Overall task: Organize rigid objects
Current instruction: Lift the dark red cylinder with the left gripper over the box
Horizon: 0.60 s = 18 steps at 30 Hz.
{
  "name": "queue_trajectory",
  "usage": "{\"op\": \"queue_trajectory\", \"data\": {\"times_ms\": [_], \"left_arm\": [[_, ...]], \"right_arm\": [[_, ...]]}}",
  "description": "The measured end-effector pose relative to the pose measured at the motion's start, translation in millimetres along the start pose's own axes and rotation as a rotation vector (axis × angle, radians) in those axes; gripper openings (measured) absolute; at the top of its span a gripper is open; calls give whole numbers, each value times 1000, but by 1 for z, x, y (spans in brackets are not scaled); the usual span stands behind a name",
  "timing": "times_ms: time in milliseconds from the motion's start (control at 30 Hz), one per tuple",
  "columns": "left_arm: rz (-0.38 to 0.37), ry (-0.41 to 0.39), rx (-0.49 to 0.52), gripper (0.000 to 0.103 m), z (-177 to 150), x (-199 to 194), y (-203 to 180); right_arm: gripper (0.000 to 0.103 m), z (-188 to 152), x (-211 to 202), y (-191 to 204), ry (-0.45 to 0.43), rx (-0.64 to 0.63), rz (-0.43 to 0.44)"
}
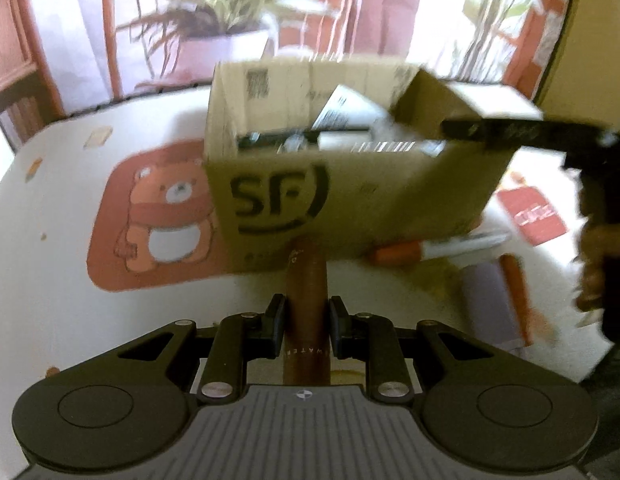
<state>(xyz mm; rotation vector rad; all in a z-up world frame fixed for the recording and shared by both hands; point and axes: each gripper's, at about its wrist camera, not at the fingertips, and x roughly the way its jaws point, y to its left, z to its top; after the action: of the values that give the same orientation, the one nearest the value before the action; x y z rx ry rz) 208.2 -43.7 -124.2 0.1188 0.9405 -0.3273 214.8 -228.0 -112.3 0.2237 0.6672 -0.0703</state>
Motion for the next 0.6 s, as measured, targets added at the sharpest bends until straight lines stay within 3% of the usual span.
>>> {"op": "queue_trajectory", "data": {"times_ms": [400,600], "left_arm": [[-91,-221,-98,24,23,-84,16],[-78,-310,-133,24,59,-88,19]], "right_arm": [[21,0,0,0,0,0,0],[21,0,0,0,1,-1,0]]}}
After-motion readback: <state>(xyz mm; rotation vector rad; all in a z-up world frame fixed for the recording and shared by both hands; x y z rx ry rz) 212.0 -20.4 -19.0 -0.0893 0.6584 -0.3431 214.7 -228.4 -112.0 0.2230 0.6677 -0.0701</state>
